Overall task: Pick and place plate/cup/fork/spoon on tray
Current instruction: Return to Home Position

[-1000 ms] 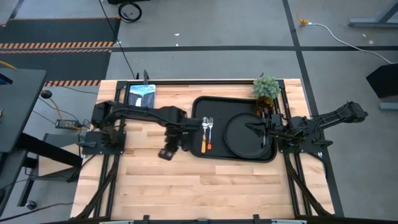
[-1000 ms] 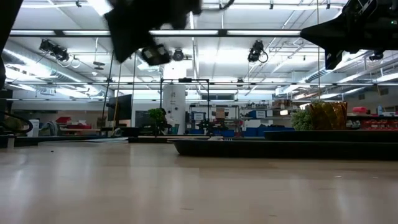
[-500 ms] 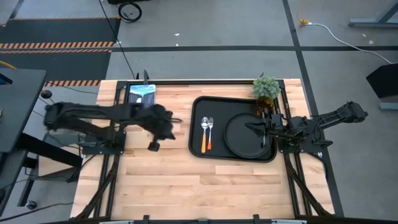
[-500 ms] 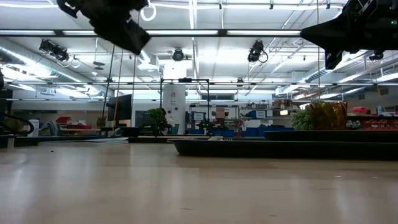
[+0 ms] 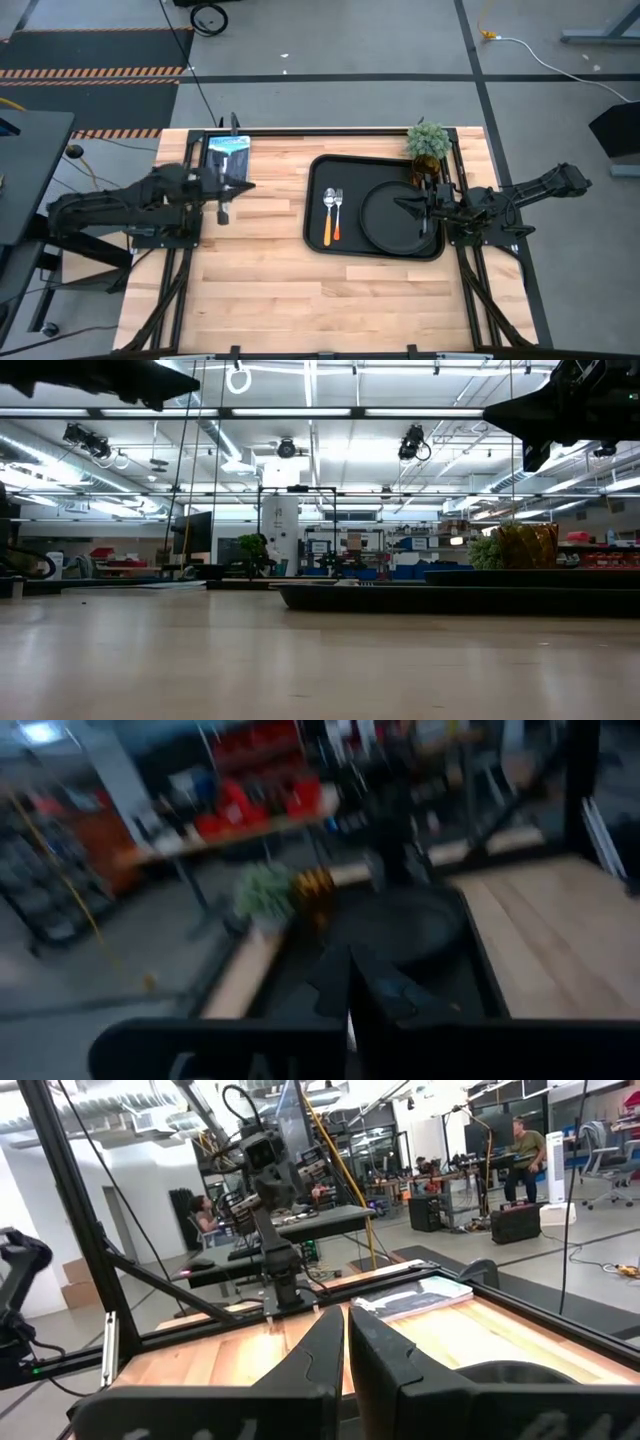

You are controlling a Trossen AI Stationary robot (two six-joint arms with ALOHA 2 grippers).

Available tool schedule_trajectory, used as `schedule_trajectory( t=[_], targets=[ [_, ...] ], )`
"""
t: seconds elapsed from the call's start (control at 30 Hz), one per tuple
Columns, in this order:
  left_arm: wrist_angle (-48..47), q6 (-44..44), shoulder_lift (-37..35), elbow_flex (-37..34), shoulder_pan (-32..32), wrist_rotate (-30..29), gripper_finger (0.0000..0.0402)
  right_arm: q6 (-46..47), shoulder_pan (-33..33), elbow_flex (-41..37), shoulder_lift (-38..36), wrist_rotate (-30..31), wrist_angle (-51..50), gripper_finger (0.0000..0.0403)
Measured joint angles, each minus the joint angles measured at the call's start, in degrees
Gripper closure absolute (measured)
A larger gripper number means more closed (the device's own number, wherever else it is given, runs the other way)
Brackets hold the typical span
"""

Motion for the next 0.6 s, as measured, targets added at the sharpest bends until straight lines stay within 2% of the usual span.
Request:
schedule_trajectory(
  t=[0.23, 0.6],
  targets=[
    [4.0, 0.0, -12.0, -7.3, -0.3, -0.1, 0.0394, 0.0, 0.0, 0.0, 0.0, 0.0, 0.0, 0.0376],
    [4.6, -3.3, -19.3, -14.4, -0.3, -1.6, 0.0393, 0.0, 0.0, 0.0, 0.0, 0.0, 0.0, 0.0376]
  ],
)
